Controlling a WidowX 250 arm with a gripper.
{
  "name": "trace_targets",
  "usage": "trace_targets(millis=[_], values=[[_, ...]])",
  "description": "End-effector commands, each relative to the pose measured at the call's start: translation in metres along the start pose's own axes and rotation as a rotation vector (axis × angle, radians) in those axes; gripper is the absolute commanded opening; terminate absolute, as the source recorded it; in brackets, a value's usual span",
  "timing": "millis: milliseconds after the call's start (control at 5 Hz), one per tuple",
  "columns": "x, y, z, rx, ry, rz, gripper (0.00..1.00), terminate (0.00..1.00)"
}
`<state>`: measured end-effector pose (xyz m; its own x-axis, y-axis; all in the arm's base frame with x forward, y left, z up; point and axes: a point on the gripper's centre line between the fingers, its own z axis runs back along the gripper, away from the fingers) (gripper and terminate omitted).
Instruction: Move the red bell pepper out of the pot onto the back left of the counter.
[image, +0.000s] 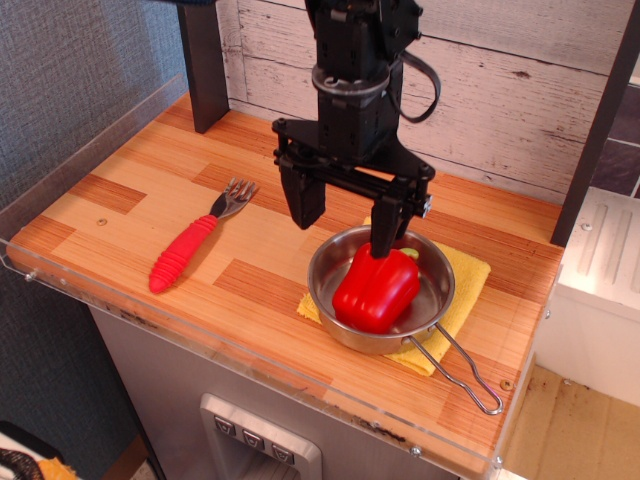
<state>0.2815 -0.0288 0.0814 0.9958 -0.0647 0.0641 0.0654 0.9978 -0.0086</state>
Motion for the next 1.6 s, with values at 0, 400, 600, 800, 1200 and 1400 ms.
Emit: trace_targets(millis=[0,400,600,800,1200,1400], values=[[-0.013,-0.015,-0.009,0.007,-0.002,-0.043,1.0,0.0],[-0.016,-0.02,-0.028,0.036,0.025,-0.035,1.0,0.0],[-0.016,-0.015,-0.042,0.051,0.036,-0.011,1.0,0.0],[-0.014,-0.011,-0.044,0.051,0.039,0.004,1.0,0.0],[-0.009,-0.013,-0.029,0.047,-0.004,-0.019,0.0,0.0],[0.007,-0.001,0.003,0.024,-0.098,0.009,0.0,0.0]])
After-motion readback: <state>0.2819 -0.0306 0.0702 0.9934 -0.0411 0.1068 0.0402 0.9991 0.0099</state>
